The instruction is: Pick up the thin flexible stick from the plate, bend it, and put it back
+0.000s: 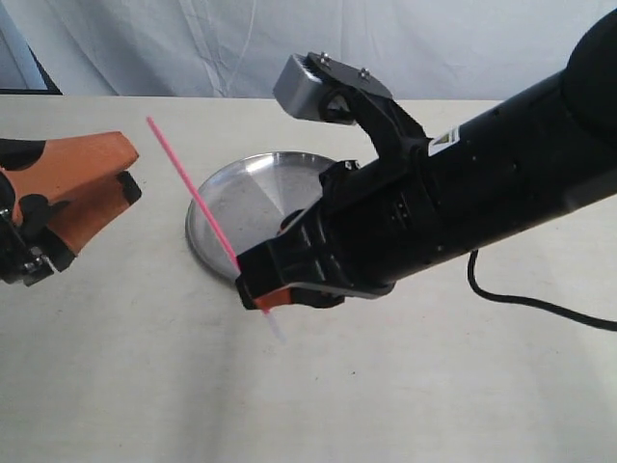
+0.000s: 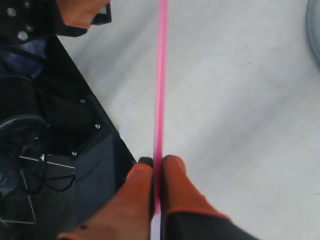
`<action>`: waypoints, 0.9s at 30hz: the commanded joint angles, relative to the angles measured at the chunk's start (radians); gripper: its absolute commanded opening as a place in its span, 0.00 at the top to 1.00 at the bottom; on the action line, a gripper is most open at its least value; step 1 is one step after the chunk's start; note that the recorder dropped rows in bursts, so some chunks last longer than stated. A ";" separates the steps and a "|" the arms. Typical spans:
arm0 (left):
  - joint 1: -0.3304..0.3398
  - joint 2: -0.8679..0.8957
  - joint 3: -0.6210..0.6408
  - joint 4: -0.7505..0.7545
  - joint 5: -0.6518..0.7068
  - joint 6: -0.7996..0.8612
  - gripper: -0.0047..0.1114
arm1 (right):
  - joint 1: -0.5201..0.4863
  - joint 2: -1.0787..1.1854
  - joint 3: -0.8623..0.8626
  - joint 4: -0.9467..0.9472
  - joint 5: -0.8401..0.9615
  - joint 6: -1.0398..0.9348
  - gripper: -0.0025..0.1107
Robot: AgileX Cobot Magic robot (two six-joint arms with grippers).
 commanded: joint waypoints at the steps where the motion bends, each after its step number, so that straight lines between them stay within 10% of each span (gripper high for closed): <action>1: -0.001 0.022 -0.010 -0.011 0.027 0.008 0.48 | 0.064 0.000 0.002 0.023 -0.016 -0.023 0.98; 8: -0.001 0.024 -0.013 -0.004 0.070 0.026 0.51 | 0.124 0.000 0.002 0.035 -0.034 -0.023 0.98; 16: -0.001 0.024 -0.013 -0.004 0.000 0.060 0.96 | 0.124 0.000 0.002 0.067 -0.074 -0.023 0.98; 27: -0.003 0.024 -0.013 -0.023 -0.050 0.140 0.96 | 0.124 0.000 0.002 0.030 -0.103 -0.021 0.97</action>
